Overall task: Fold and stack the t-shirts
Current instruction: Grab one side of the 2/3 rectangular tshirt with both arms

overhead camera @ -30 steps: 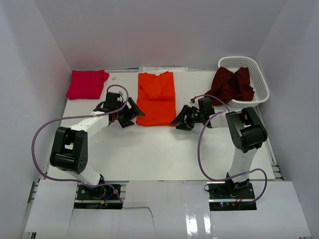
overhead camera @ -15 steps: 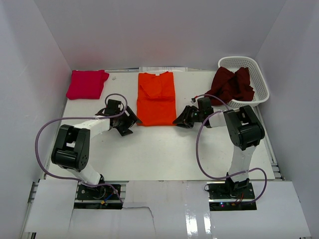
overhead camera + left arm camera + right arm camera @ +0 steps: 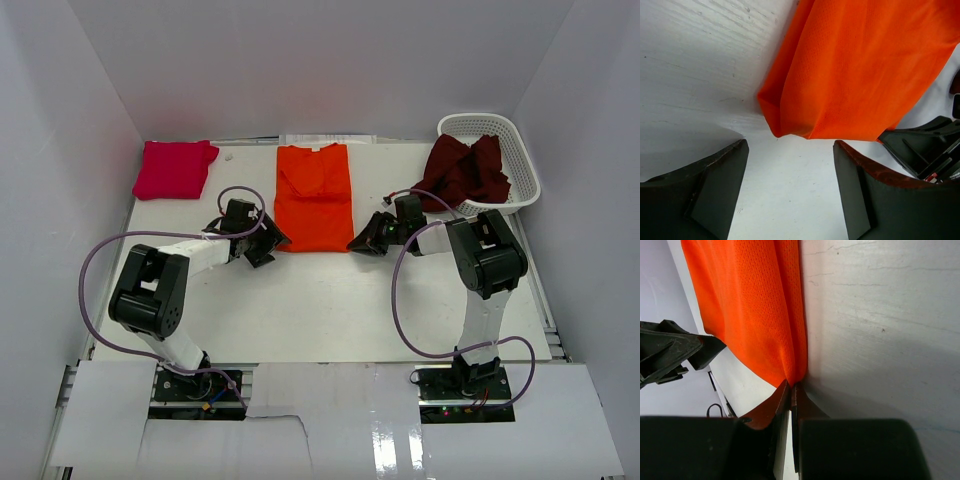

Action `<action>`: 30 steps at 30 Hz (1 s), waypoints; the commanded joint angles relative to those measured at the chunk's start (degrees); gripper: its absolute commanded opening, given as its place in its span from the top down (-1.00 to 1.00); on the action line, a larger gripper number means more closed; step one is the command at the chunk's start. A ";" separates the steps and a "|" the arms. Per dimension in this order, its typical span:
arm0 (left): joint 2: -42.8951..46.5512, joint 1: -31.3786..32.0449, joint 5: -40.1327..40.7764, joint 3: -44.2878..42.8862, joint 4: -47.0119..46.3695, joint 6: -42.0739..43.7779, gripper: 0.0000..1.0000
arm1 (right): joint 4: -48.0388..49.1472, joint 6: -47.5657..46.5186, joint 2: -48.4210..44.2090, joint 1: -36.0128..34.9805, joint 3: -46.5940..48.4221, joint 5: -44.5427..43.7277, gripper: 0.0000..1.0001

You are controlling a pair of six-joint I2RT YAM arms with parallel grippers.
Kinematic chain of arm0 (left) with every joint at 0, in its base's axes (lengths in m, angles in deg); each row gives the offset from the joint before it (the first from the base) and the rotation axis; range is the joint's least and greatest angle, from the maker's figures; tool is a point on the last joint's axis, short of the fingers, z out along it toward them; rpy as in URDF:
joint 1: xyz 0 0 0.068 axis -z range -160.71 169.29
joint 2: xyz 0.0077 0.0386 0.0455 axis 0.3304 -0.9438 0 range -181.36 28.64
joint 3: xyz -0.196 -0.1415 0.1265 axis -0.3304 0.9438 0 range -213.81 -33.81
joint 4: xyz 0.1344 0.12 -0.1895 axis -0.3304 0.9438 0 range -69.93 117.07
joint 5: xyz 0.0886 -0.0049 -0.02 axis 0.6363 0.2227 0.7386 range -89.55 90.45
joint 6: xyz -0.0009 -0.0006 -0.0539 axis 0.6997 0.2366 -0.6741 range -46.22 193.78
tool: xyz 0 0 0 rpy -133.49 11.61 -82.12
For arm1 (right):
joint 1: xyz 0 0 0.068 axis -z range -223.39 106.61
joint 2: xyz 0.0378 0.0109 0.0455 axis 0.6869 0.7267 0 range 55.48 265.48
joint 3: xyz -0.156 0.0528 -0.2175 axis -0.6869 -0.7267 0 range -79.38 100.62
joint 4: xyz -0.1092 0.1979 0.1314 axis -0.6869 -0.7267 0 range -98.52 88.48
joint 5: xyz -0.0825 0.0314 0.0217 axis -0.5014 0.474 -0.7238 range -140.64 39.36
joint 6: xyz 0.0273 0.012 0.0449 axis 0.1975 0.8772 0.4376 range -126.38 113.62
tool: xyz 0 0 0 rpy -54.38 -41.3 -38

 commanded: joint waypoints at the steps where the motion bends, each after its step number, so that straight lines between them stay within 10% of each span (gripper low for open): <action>1: -1.86 0.06 6.63 1.29 2.51 -0.69 -0.57 | 1.75 -0.33 -1.26 -0.27 1.50 -0.18 0.85; 20: -5.46 -0.73 6.29 2.87 -1.00 -6.59 -0.01 | 2.01 -1.29 -2.05 -0.27 0.97 1.22 0.85; 28: -6.33 -1.34 5.59 2.87 -0.74 -6.23 1.00 | 2.10 -1.47 -2.14 -0.27 0.80 1.22 0.85; 30: -6.16 -1.35 5.41 3.05 -0.31 -6.15 1.00 | 1.66 -1.65 -2.31 -0.27 0.88 1.22 0.85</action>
